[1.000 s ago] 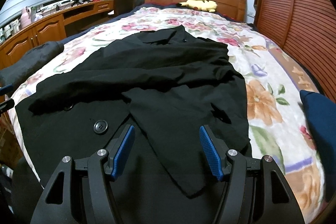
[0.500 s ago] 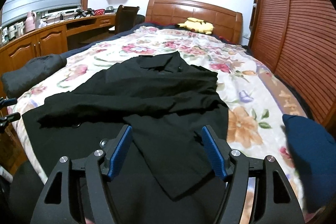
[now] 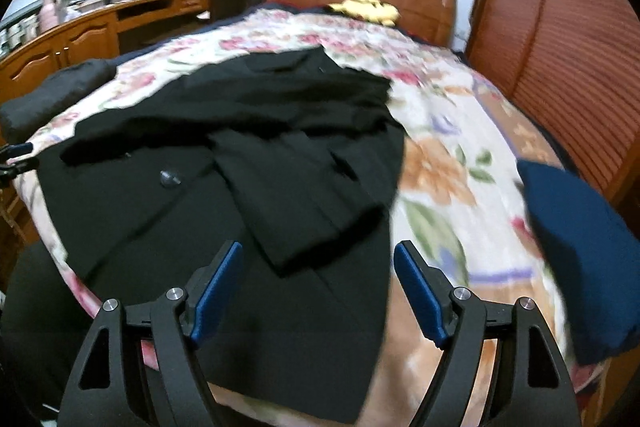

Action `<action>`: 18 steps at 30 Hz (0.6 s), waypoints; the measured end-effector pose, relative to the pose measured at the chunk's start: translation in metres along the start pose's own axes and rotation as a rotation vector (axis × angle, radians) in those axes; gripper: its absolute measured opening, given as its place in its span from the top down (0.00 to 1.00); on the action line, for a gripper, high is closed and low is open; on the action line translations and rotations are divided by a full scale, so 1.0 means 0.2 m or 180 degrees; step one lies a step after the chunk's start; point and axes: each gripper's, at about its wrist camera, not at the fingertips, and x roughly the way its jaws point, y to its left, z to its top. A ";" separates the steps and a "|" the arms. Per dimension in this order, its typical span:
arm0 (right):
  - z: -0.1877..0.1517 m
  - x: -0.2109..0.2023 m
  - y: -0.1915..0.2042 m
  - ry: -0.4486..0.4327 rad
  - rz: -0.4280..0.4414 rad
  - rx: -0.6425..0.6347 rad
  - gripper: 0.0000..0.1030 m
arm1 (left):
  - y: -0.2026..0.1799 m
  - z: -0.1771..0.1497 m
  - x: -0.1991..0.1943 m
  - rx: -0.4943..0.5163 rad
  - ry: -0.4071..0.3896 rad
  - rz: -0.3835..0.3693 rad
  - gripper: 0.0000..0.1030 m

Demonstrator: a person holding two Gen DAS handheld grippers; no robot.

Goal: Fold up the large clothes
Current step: 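Move both tools to the coat hem and grasp it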

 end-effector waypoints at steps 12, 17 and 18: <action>-0.11 0.10 -0.06 0.0314 0.0101 0.0209 0.23 | -0.03 0.04 0.06 0.0007 0.0140 -0.0219 0.53; -0.13 0.09 -0.05 0.0312 0.0181 0.0243 0.25 | -0.04 0.04 0.10 0.0019 0.0213 -0.0313 0.59; -0.13 0.09 -0.05 0.0313 0.0203 0.0229 0.26 | -0.05 0.04 0.09 -0.0002 0.0229 -0.0374 0.61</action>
